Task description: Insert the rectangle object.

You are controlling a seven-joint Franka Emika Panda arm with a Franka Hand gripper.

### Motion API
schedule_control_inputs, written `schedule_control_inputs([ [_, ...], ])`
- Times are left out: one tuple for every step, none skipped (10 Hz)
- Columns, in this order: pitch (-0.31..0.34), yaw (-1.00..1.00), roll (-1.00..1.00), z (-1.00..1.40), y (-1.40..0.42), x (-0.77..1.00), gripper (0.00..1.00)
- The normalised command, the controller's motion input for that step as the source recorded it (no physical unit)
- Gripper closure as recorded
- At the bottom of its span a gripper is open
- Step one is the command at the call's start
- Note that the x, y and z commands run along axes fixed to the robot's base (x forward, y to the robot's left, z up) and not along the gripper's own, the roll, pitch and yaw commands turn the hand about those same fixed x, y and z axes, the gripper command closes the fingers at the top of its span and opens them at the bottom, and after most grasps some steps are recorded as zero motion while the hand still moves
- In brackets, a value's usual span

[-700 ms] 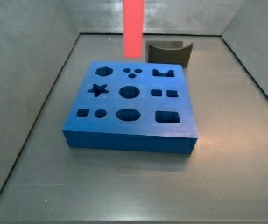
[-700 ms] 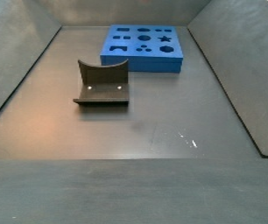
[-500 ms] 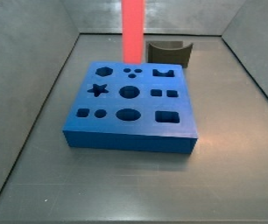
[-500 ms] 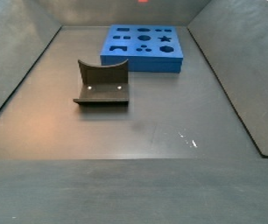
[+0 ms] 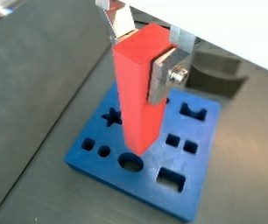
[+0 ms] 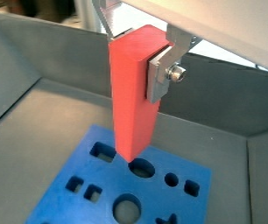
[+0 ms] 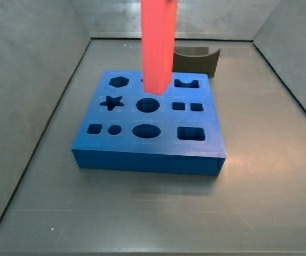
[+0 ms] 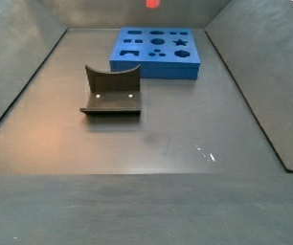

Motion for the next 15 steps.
schedule_control_inputs([
  [0.0,-0.89,0.0,-0.24,-0.18,0.11,1.0],
  [0.0,-0.92,0.01,-0.28,-0.16,0.09,1.0],
  [0.0,-0.66,0.05,-0.33,-0.19,0.42,1.0],
  [0.0,-0.55,0.06,-0.33,-0.19,0.55,1.0],
  [0.0,-0.54,0.07,-0.31,-0.16,0.58,1.0],
  [0.0,-0.61,0.11,-0.25,-0.03,0.53,1.0],
  [-0.014,-0.67,0.15,-0.11,0.0,0.47,1.0],
  [-0.034,-0.73,0.15,0.0,0.11,0.39,1.0],
  [-0.05,-0.76,0.13,0.0,0.15,0.34,1.0],
  [-0.061,-0.85,0.09,0.05,0.14,0.25,1.0],
  [-0.054,-0.9,0.1,0.04,0.1,0.18,1.0],
  [-0.051,-0.98,0.11,0.03,0.04,0.07,1.0],
  [-0.046,-1.0,0.11,0.01,0.0,0.0,1.0],
  [-0.031,-1.0,0.13,0.0,0.0,0.0,1.0],
  [-0.013,-1.0,0.16,0.0,0.0,0.0,1.0],
])
